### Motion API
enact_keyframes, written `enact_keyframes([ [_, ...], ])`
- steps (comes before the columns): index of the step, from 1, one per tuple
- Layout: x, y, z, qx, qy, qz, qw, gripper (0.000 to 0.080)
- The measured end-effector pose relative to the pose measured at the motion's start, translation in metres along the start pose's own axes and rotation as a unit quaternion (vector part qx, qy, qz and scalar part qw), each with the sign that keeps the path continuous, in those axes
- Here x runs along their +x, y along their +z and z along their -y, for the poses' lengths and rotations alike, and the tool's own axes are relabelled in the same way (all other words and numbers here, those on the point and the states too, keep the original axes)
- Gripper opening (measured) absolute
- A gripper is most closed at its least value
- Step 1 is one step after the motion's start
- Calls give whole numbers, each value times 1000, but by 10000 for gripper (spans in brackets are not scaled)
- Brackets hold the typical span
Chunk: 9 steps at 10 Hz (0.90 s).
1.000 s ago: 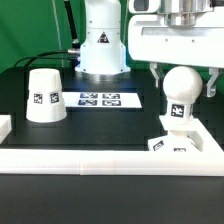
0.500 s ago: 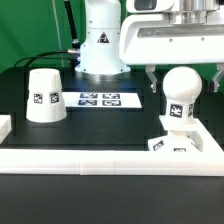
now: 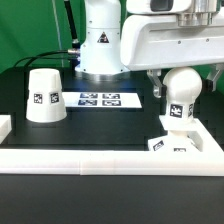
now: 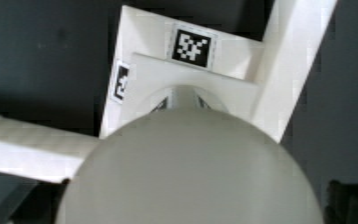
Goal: Assemble lamp
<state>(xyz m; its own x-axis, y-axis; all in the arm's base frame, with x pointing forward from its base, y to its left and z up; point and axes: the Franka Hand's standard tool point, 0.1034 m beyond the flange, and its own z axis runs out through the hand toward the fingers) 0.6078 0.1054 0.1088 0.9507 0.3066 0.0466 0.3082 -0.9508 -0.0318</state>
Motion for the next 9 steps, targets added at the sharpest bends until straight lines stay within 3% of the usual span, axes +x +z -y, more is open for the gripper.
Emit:
enact_keyframes([
  [4, 2, -2, 2, -2, -119, -6, 993, 698],
  [9, 1, -1, -2, -9, -273, -1, 962, 698],
])
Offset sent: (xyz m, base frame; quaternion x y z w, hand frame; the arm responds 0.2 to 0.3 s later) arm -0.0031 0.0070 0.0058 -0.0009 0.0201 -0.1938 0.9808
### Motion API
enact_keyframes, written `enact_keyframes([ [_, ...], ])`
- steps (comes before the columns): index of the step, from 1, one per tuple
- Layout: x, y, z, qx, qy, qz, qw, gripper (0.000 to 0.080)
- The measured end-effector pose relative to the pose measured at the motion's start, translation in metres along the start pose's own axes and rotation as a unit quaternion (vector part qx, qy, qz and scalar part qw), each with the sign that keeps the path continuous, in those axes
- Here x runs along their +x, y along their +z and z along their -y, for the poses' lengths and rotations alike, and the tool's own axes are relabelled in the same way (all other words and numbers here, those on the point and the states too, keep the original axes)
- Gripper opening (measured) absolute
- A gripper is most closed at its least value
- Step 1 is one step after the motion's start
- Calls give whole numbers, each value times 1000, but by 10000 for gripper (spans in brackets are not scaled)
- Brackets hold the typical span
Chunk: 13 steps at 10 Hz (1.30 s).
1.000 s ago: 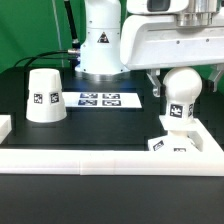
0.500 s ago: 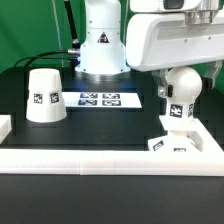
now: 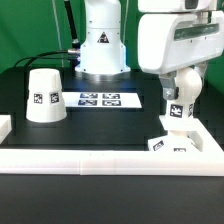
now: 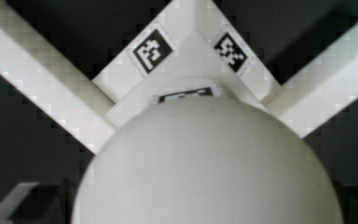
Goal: Assemble lamp
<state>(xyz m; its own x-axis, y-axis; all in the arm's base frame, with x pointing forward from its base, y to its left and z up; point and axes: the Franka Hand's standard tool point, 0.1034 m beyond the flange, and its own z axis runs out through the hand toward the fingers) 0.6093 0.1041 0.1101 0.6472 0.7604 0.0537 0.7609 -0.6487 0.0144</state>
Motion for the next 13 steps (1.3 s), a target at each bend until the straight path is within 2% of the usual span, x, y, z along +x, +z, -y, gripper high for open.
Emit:
enact_keyframes([
  [2, 0, 0, 0, -2, -34, 2, 999, 698],
  [3, -1, 0, -1, -2, -32, 2, 999, 571],
  [7, -1, 0, -1, -2, -15, 2, 1000, 576],
  [11, 1, 0, -1, -5, 144, -3, 990, 577],
  [13, 2, -1, -3, -9, 255, -11, 967, 577],
])
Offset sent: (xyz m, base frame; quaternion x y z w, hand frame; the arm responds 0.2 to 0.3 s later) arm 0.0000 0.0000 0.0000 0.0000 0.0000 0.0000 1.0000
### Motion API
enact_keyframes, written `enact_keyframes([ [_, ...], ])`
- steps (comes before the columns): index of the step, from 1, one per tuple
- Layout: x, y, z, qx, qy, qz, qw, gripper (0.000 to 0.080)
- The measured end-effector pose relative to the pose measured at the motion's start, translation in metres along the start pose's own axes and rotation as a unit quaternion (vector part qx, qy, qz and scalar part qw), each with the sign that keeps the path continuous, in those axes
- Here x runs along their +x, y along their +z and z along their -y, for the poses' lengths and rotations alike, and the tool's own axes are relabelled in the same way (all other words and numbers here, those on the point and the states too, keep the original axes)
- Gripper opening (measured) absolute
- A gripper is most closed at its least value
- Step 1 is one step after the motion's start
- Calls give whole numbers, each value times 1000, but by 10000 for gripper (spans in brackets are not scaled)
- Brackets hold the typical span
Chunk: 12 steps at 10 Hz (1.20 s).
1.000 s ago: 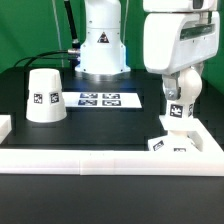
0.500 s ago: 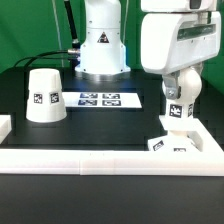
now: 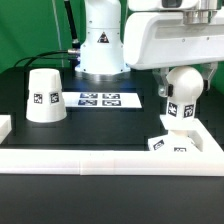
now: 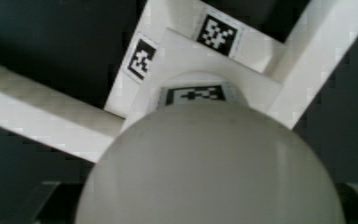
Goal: Assemble lamp
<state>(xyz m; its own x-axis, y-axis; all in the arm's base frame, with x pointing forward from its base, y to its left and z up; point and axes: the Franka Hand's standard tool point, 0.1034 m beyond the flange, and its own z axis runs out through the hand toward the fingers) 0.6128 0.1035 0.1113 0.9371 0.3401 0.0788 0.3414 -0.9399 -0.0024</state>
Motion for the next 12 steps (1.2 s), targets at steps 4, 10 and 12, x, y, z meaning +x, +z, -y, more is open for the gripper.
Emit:
enact_keyframes([
  [4, -2, 1, -4, -1, 173, 0, 985, 579],
  [10, -2, 1, -7, 2, 420, -2, 907, 579],
  [12, -3, 2, -6, 2, 493, 2, 870, 579],
])
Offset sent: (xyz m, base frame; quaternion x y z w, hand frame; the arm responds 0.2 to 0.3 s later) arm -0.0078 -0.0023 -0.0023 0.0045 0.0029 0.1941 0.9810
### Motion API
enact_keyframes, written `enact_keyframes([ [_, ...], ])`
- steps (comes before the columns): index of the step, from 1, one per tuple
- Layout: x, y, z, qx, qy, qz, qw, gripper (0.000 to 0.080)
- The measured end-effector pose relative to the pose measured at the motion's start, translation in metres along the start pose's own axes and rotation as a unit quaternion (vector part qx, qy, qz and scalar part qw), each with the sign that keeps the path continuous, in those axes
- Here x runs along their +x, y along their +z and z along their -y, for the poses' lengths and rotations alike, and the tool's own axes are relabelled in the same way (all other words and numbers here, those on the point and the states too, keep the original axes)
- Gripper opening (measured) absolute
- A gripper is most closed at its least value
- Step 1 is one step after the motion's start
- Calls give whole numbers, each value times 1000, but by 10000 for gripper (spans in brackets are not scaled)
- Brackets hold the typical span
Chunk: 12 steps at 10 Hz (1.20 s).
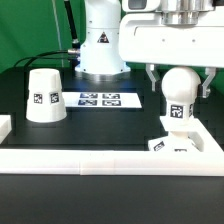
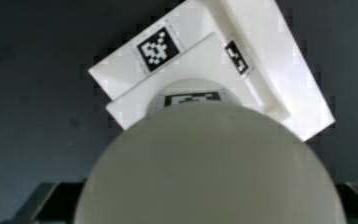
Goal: Assemble lamp
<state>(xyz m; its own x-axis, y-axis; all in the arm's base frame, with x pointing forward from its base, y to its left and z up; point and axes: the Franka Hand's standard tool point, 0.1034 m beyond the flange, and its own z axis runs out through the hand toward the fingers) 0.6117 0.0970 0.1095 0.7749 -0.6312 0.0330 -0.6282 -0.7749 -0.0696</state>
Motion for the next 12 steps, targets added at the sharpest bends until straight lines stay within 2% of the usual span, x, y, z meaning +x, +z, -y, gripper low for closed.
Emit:
enact_keyframes([
  [3, -3, 1, 0, 3, 124, 12, 992, 579],
  [6, -3, 1, 0, 6, 172, 18, 985, 579],
  [9, -3, 1, 0, 8, 142, 18, 990, 580],
  [10, -3, 1, 1, 8, 116, 17, 993, 673],
  [12, -5, 1, 2, 10, 16, 17, 1000, 694],
])
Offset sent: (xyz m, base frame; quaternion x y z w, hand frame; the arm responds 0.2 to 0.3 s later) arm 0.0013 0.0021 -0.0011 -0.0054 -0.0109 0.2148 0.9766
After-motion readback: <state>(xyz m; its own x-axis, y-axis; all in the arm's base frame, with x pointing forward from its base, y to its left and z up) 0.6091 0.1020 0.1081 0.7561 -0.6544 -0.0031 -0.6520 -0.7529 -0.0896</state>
